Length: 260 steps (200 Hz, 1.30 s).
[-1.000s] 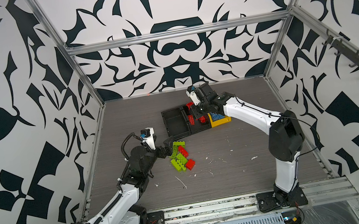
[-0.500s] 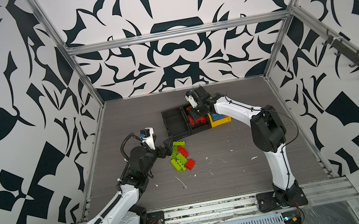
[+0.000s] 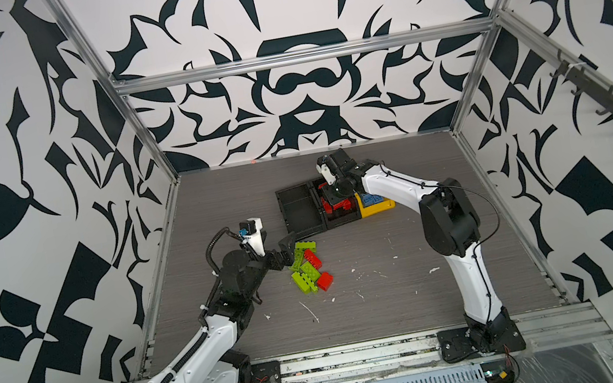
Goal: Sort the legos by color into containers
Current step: 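Move the right gripper back to the pile above a red 2x2 brick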
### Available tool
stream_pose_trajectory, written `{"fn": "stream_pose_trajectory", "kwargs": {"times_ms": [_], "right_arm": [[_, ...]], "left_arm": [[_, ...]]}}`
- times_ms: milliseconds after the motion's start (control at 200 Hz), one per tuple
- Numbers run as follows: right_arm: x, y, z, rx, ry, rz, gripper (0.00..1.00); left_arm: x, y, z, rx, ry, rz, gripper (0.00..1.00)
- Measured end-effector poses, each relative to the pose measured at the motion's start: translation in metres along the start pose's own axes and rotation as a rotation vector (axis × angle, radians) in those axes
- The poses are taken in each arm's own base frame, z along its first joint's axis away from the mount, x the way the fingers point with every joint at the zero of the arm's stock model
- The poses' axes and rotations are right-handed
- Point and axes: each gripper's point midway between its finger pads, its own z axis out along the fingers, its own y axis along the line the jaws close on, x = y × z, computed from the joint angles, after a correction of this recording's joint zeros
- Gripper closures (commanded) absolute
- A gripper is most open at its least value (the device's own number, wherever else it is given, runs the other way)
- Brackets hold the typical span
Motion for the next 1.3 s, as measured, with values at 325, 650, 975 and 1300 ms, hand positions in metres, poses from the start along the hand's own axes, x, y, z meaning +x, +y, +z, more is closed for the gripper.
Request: {"fn": "stream_pose_trajectory", "kwargs": {"times_ms": [325,650,975,1300], "right_arm": [[-0.007,0.0,-0.006,0.0,-0.014,0.001,0.47],[-0.003,0.035,-0.084,-0.049,-0.11,-0.054,0.46],[0.115,0.144,-0.121,-0.205,-0.077,-0.293,0.42],[0.18,0.157,-0.111,-0.186,0.005,-0.381,0.41]], "left_arm": [[0.0,0.0,0.0,0.0,-0.001,0.0,0.0],[-0.001,0.0,0.0,-0.004,-0.005,0.0,0.0],[-0.003,0.005,-0.002,-0.031,-0.014,-0.006,0.0],[0.004,0.024,-0.002,-0.12,0.006,-0.044,0.0]]}}
